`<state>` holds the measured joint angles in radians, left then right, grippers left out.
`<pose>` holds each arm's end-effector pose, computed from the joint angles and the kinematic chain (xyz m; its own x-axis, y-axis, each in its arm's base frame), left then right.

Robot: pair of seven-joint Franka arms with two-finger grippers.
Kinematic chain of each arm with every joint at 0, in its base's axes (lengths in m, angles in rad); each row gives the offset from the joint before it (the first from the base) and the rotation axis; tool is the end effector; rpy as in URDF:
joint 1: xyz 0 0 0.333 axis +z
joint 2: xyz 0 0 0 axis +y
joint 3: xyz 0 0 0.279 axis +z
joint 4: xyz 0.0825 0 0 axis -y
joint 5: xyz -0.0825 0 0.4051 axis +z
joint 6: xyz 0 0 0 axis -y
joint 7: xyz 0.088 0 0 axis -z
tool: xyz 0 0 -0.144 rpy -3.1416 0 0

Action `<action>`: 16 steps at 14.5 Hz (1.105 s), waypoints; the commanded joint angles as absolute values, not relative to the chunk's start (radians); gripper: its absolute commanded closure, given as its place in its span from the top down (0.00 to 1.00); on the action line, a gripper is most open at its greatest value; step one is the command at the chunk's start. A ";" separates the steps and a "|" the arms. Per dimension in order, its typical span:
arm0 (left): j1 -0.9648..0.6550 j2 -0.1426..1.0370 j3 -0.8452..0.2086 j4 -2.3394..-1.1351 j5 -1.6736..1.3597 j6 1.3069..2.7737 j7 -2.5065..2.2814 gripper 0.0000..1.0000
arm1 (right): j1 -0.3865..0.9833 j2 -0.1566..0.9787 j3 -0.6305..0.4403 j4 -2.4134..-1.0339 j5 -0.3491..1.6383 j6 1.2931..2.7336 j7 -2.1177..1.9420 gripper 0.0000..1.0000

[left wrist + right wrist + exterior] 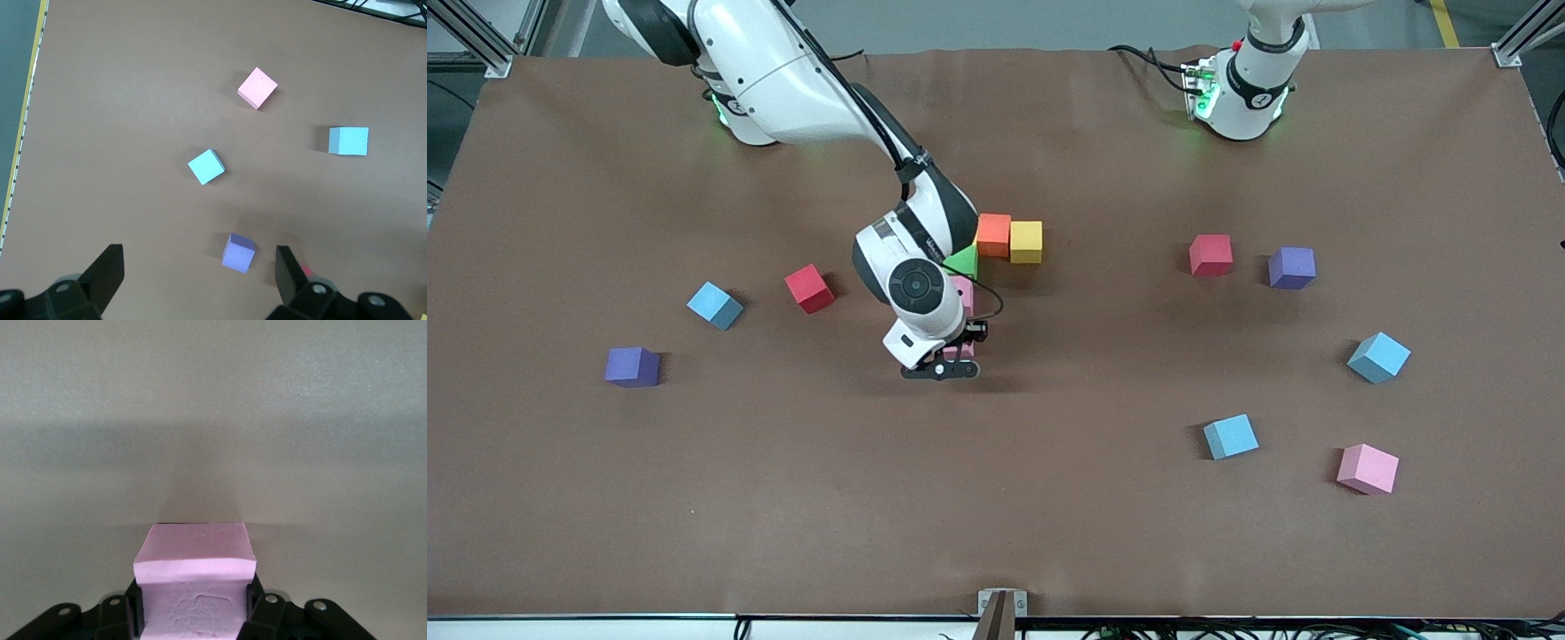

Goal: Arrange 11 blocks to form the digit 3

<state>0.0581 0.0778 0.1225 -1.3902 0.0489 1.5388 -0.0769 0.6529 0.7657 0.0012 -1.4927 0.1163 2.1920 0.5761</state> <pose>0.5857 0.1115 0.5915 0.9641 0.2545 0.0756 0.2587 -0.9645 -0.0524 0.5484 0.4300 0.1344 0.9942 0.0088 -0.1075 0.0048 -0.9993 -0.0381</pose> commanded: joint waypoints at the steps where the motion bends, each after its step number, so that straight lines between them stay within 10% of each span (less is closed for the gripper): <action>1: 0.061 0.066 0.120 -1.384 0.064 1.514 -0.069 1.00 | 0.661 0.718 -0.003 -1.559 0.112 2.210 0.575 0.24; 16: 0.060 0.066 0.118 -1.382 0.063 1.499 -0.069 1.00 | 0.667 0.710 -0.003 -1.572 0.109 2.207 0.574 0.24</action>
<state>0.0581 0.0766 0.1223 -1.3896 0.0490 1.5162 -0.0769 0.6549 0.7520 0.0015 -1.5156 0.1151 2.1931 0.5748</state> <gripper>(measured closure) 0.000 0.432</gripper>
